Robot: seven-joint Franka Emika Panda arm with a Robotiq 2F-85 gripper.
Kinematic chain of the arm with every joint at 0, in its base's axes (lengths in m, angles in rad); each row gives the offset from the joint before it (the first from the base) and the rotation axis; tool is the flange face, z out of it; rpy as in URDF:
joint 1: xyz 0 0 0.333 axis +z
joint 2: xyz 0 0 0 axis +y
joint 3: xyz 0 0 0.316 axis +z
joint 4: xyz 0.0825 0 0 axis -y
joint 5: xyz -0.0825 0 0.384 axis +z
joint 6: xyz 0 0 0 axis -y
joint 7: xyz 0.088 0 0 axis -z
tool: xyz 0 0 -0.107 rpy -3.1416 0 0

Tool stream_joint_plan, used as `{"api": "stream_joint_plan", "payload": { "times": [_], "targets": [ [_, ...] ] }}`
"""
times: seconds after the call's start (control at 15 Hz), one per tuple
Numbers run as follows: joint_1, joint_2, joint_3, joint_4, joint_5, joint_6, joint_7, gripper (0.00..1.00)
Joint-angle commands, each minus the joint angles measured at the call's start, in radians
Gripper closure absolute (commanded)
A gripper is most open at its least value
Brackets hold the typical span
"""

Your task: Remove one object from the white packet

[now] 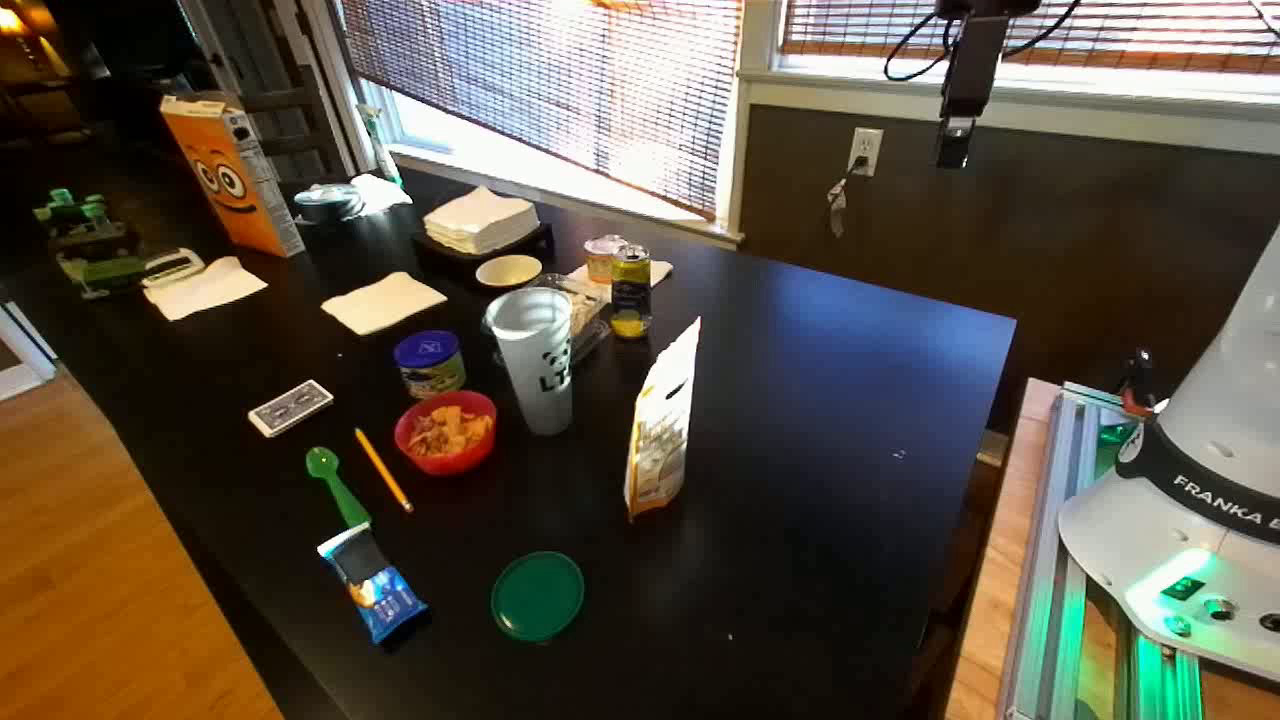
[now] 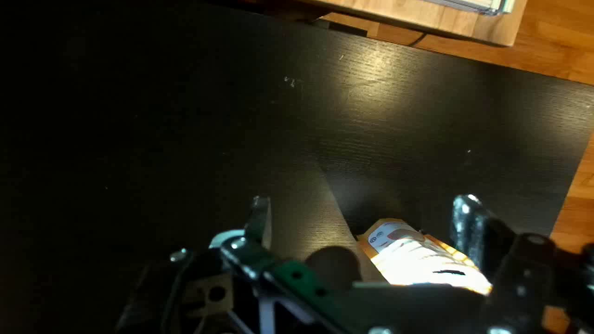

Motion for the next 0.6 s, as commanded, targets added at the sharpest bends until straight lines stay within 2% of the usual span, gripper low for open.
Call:
{"api": "stream_joint_plan", "payload": {
  "times": [0.0,0.13,0.33,0.47,0.53],
  "targets": [
    [-0.009,0.002,0.008,0.001,0.006,-0.001,-0.005,0.0],
    [0.005,0.025,0.024,0.012,0.013,0.009,0.007,0.0],
    [0.07,0.104,0.121,0.068,0.051,0.053,0.086,0.0],
    [0.104,0.155,0.208,0.112,0.04,0.095,0.142,0.0],
    [0.132,0.186,0.24,0.138,0.022,0.113,0.129,0.0]
  ]
}}
